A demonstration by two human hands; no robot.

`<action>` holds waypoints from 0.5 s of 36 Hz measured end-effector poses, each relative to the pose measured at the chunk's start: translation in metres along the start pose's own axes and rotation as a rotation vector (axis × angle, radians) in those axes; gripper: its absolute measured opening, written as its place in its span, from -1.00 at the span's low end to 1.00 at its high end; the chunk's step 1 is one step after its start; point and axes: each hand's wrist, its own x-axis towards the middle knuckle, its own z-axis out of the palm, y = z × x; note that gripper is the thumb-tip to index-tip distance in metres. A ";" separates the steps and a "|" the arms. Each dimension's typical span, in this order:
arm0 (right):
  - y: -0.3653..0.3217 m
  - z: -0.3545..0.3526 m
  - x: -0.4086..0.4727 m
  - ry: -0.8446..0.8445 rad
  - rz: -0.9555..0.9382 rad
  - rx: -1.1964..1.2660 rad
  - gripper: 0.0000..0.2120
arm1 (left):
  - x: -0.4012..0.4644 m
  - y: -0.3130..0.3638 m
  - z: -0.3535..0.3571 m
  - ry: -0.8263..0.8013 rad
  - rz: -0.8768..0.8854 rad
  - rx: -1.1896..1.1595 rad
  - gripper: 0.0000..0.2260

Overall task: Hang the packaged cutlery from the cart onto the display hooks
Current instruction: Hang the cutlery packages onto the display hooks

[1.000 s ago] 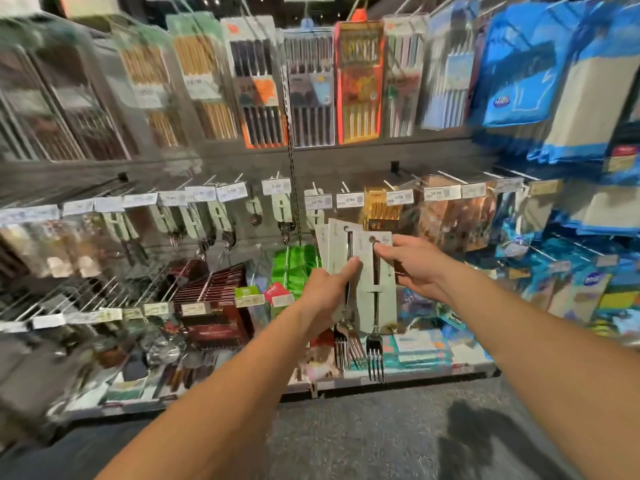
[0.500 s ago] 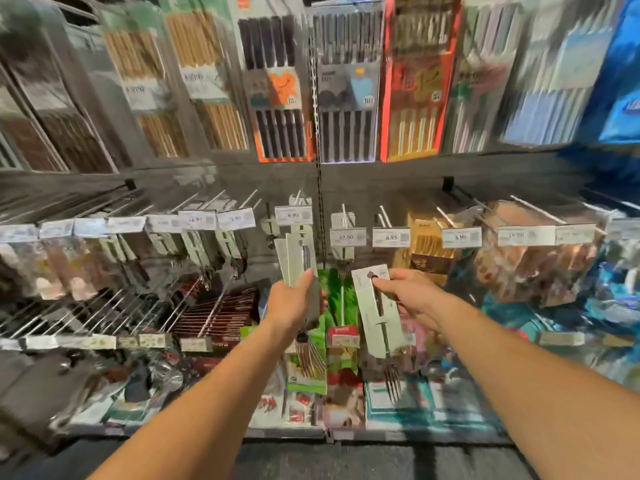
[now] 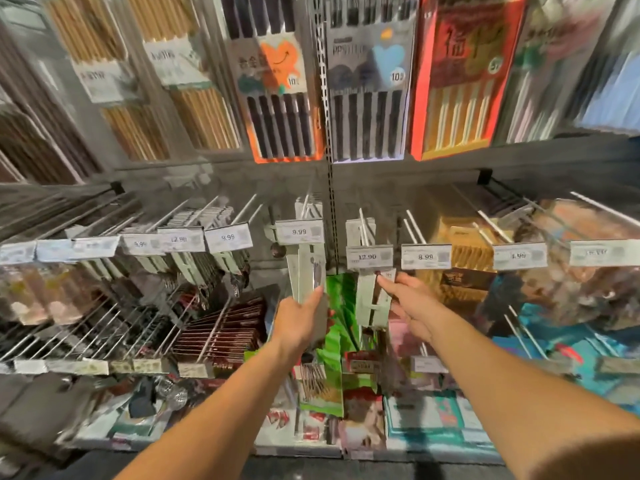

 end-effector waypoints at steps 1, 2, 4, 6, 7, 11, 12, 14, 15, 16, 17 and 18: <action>-0.004 0.004 0.000 -0.022 0.001 0.042 -0.82 | 0.008 -0.002 -0.001 -0.007 -0.011 0.015 -0.57; -0.006 0.006 0.003 -0.038 0.010 0.077 -0.74 | 0.013 -0.001 -0.001 -0.017 -0.024 0.012 -0.57; -0.010 0.012 0.007 -0.060 0.010 0.132 -0.65 | 0.024 -0.002 -0.001 -0.040 -0.044 -0.031 -0.59; -0.011 0.016 0.012 -0.065 0.006 0.189 -0.69 | 0.032 -0.002 -0.001 -0.053 -0.050 -0.023 -0.58; -0.010 0.018 0.017 -0.064 0.007 0.201 -0.73 | 0.037 -0.003 -0.001 -0.059 -0.048 -0.002 -0.57; -0.002 0.018 0.033 -0.021 0.023 0.204 -0.82 | 0.048 -0.007 -0.001 -0.080 -0.038 0.021 -0.57; 0.001 0.017 0.037 -0.004 0.025 0.204 -0.77 | 0.051 -0.009 -0.001 -0.087 -0.037 0.015 -0.58; 0.003 0.016 0.043 0.023 0.030 0.192 -0.70 | 0.055 -0.010 -0.002 -0.102 -0.039 0.021 -0.58; 0.005 0.016 0.047 0.029 0.029 0.183 -0.69 | 0.056 -0.010 -0.002 -0.108 -0.042 0.030 -0.57; 0.005 0.017 0.047 0.026 0.042 0.171 -0.69 | 0.058 -0.011 -0.002 -0.115 -0.045 0.035 -0.56; 0.004 0.018 0.048 0.024 0.044 0.159 -0.73 | 0.059 -0.012 -0.002 -0.120 -0.051 0.039 -0.55; 0.003 0.020 0.047 0.029 0.047 0.138 -0.77 | 0.060 -0.013 -0.002 -0.126 -0.052 0.035 -0.54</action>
